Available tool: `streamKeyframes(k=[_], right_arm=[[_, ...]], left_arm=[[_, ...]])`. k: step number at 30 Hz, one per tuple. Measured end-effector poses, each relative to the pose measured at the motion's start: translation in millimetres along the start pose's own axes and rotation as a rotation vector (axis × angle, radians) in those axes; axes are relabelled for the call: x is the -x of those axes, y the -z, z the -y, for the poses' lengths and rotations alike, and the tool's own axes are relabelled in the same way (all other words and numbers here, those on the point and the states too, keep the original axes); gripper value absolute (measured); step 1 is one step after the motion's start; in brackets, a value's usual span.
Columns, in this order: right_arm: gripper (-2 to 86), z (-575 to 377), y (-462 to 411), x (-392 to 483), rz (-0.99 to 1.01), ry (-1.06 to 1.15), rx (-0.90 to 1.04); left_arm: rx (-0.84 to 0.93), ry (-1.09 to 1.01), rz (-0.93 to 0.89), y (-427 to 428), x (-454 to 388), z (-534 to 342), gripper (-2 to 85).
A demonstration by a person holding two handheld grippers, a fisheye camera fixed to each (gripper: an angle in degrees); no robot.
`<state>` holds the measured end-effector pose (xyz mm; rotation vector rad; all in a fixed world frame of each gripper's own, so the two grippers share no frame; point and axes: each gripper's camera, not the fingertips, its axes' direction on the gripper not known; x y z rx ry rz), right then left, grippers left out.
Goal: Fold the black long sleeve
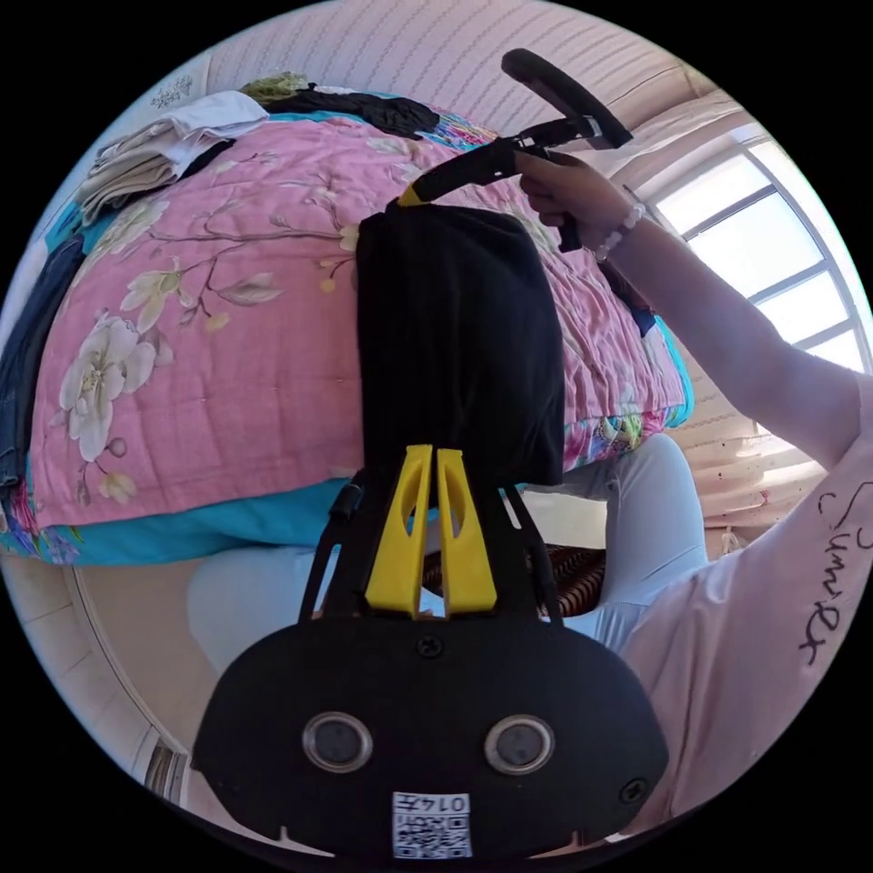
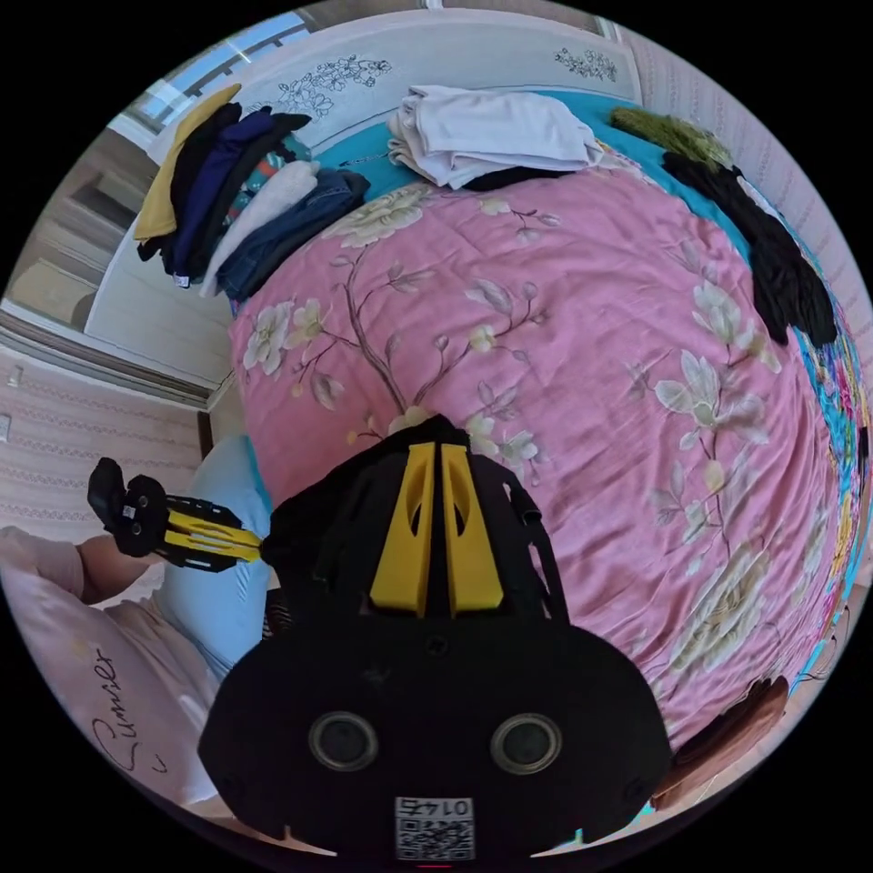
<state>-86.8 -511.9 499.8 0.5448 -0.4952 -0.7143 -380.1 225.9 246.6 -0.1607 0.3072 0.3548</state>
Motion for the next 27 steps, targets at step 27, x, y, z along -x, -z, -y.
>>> streamKeyframes(k=[27], right_arm=[[12.0, 109.2, -129.6, -25.3, 0.027, 0.107, 0.249]], left_arm=[[0.14, -0.066, 0.183, -20.3, 10.1, 4.8, 7.6]])
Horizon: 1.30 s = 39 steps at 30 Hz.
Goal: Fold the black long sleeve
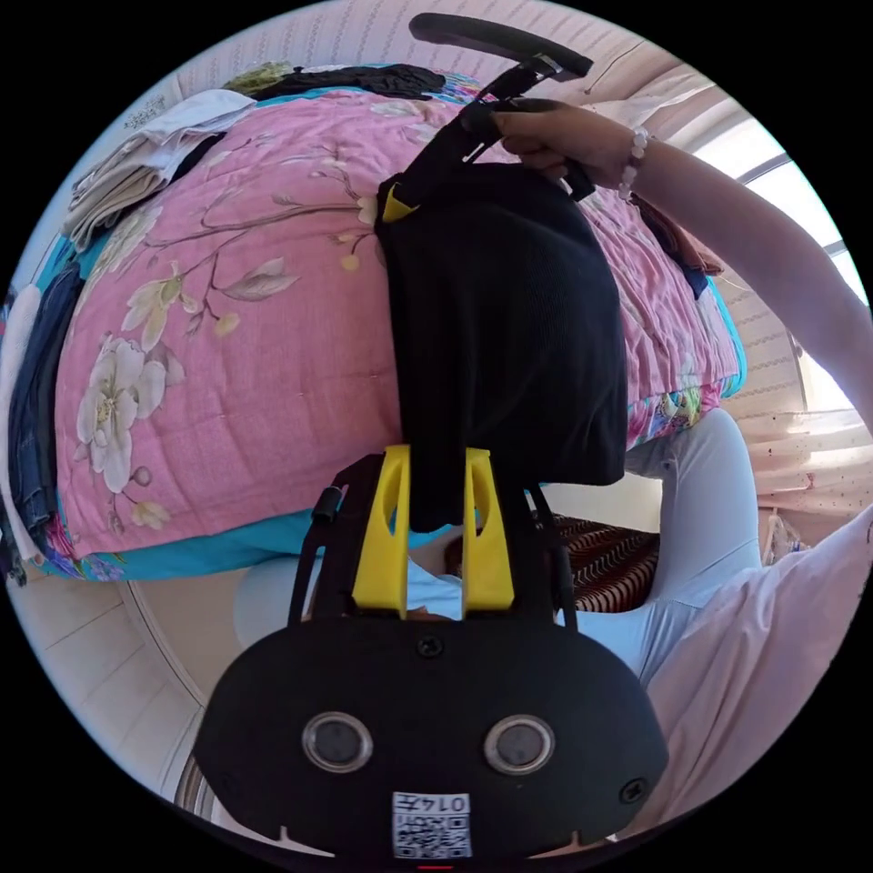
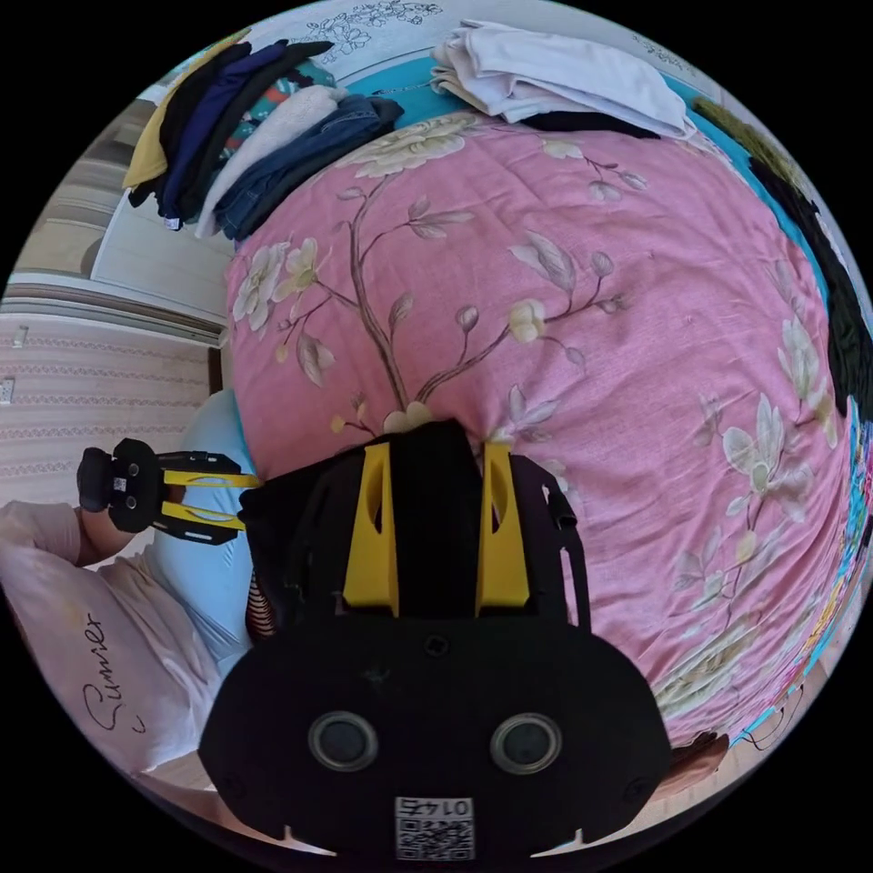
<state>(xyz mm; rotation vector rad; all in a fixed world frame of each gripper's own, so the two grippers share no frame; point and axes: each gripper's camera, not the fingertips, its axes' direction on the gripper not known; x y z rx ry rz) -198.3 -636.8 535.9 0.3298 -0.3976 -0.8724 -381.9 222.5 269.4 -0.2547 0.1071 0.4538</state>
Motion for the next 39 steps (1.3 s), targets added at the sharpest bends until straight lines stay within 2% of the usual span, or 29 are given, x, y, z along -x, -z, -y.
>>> streamKeyframes(k=[2, 5, 12, 15, 19, 22, 25, 27, 30, 32, 34, 36, 39], right_arm=[[7.4, 0.3, 6.0, 5.1, -0.01, 0.034, -0.01], [5.6, -15.9, 23.7, 13.4, -0.041, 0.054, -0.076], [4.2, -120.4, 109.9, 21.6, 0.014, -0.035, -0.435], [3.8, -156.5, 146.8, 21.4, -0.001, -0.058, -0.534], [3.6, -157.4, 200.1, 18.5, -0.057, -0.032, -0.576], [3.8, -113.7, 258.0, 20.9, -0.187, 0.055, -0.555], [4.3, -25.4, 323.0, 34.0, -0.364, 0.192, -0.527], [5.4, 75.4, 370.8, 46.9, -0.491, 0.276, -0.513], [8.5, 186.5, 411.7, 44.1, -0.542, 0.216, -0.585], [10.3, 229.4, 405.9, 27.7, -0.483, 0.138, -0.562], [10.9, 248.1, 374.5, 8.8, -0.371, 0.134, -0.53], [10.3, 254.2, 311.2, -22.7, -0.272, 0.107, -0.419], [10.3, 239.1, 265.5, -60.3, -0.2, 0.051, -0.329]], left_arm=[[-0.017, -0.01, -0.019, 1.5, 1.2, -5.2, 4.6], [-0.073, -0.019, -0.081, 11.2, -2.9, -18.1, 0.2], [-0.257, -0.223, 0.018, 57.6, -58.1, -52.8, -0.9], [-0.361, -0.296, 0.026, 78.9, -79.8, -60.0, -1.0], [-0.51, -0.311, -0.004, 96.9, -84.4, -51.0, -1.0], [-0.652, -0.231, -0.054, 112.9, -61.2, -27.1, -1.0], [-0.826, -0.085, -0.079, 139.8, -12.7, 2.1, -0.9], [-0.98, 0.119, -0.033, 165.7, 49.4, 24.9, -0.8], [-1.067, 0.427, -0.041, 176.6, 149.1, 47.1, -0.4], [-1.066, 0.564, 0.001, 164.1, 203.4, 57.6, -0.4], [-0.946, 0.654, 0.1, 140.9, 245.5, 76.1, -0.5], [-0.759, 0.696, 0.027, 106.3, 284.2, 93.9, -0.2], [-0.793, 0.649, 0.072, 101.5, 279.5, 87.9, 0.8]])
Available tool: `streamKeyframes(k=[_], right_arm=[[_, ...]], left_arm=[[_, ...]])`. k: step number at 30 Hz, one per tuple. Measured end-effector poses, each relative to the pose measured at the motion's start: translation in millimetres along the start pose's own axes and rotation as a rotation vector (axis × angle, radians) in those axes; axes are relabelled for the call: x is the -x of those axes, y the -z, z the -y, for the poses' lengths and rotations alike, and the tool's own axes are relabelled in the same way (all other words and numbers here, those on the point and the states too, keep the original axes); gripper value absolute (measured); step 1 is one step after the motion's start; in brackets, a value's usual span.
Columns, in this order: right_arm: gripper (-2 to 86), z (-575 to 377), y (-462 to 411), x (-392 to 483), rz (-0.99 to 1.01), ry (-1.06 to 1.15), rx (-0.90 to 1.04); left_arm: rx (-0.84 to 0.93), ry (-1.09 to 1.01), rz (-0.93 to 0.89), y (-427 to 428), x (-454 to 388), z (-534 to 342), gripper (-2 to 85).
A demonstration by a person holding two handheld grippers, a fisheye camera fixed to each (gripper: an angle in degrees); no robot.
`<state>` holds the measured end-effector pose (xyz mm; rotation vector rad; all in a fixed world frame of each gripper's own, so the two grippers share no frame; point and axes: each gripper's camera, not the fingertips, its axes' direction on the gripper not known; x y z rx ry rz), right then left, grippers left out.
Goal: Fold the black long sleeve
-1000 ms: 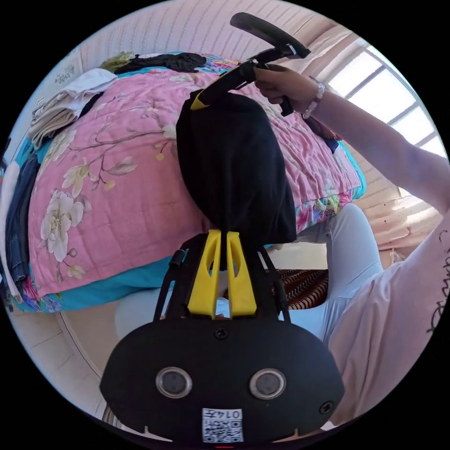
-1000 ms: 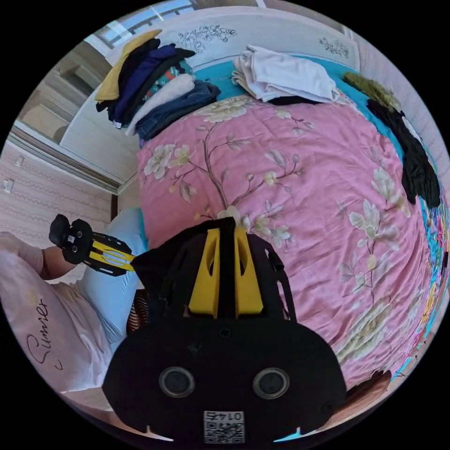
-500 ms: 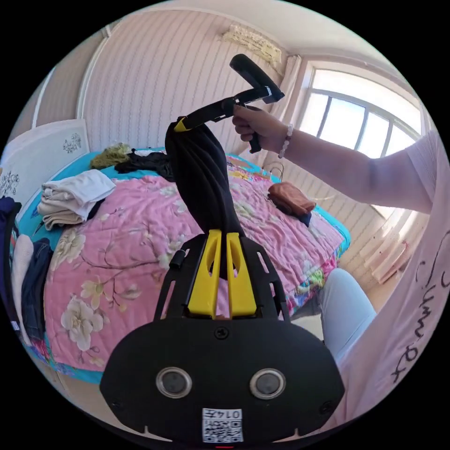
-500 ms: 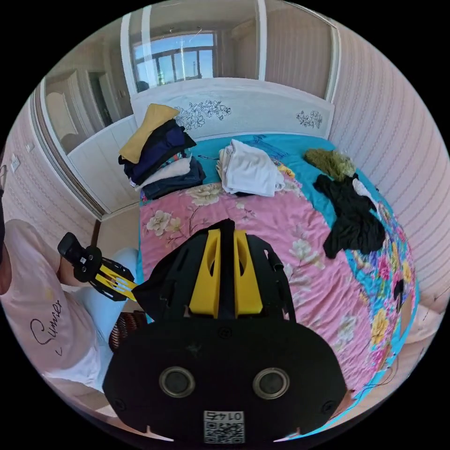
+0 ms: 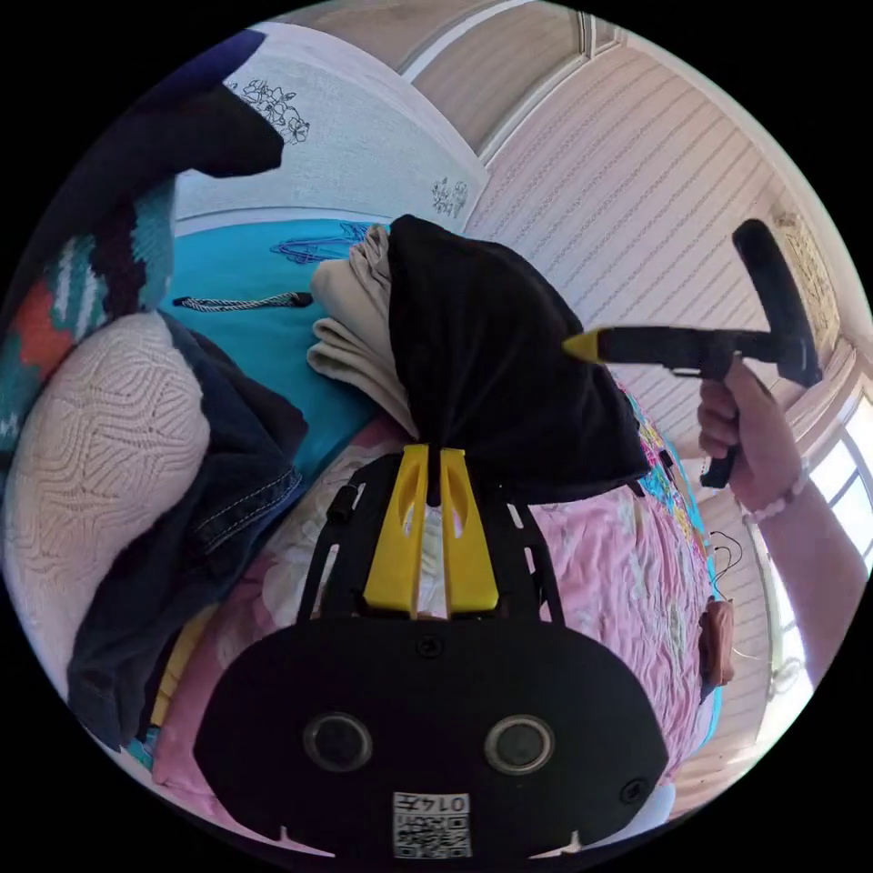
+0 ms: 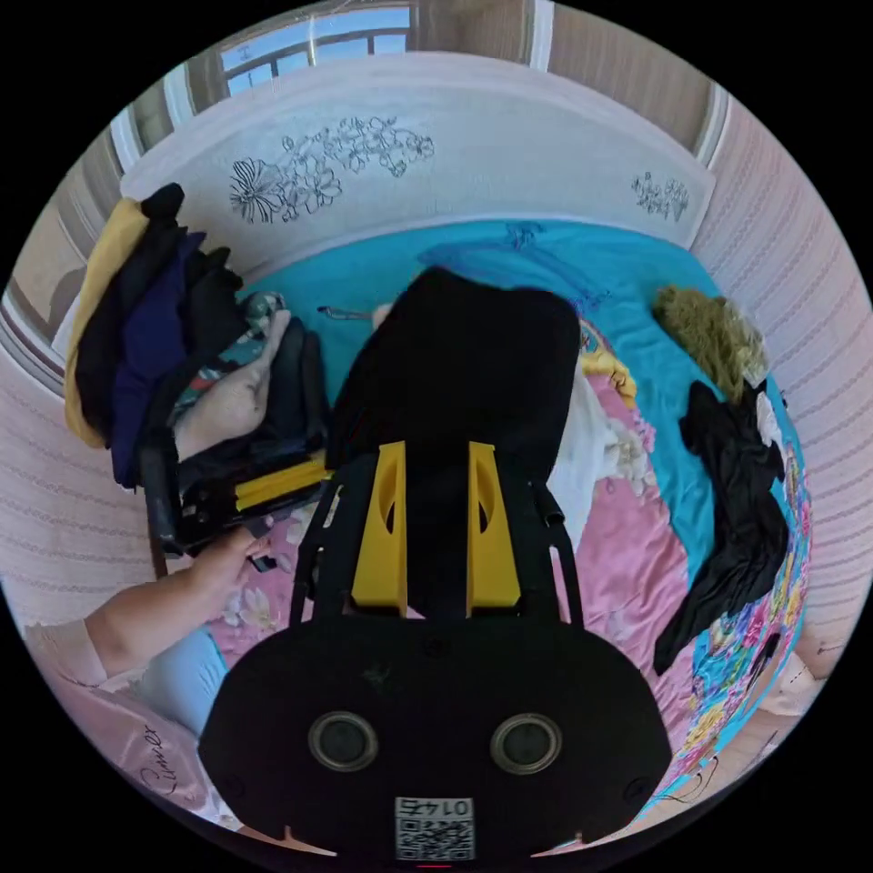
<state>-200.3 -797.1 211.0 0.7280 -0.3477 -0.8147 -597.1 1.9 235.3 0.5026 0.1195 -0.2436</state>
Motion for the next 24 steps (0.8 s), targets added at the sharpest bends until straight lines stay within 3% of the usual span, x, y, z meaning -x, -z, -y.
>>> streamKeyframes(k=[5, 7, 11, 17, 19, 24], right_arm=[[10.2, -85.8, 79.8, -33.6, 0.2, -0.108, -0.292], [9.8, -141.0, 109.2, -33.0, 0.185, -0.105, -0.32], [9.9, -317.1, 152.5, -29.2, 0.066, -0.16, -0.202], [11.0, -630.7, 226.3, -43.2, -0.146, -0.651, -0.033], [11.2, -707.2, 257.8, -43.3, -0.216, -0.807, -0.035], [11.9, -846.1, 347.1, -43.2, -0.454, -1.089, -0.216]], left_arm=[[-0.081, -0.039, -0.029, 39.2, -20.2, -29.0, 4.5], [-0.104, -0.061, -0.031, 58.9, -33.6, -48.4, 4.9], [-0.052, -0.145, -0.122, 90.6, -74.0, -110.6, 5.4], [0.161, -0.45, -0.158, 97.5, -189.0, -213.3, 4.5], [0.191, -0.525, -0.173, 92.0, -233.6, -235.8, 4.1], [0.271, -0.738, -0.438, 54.5, -394.1, -275.4, -0.1]])
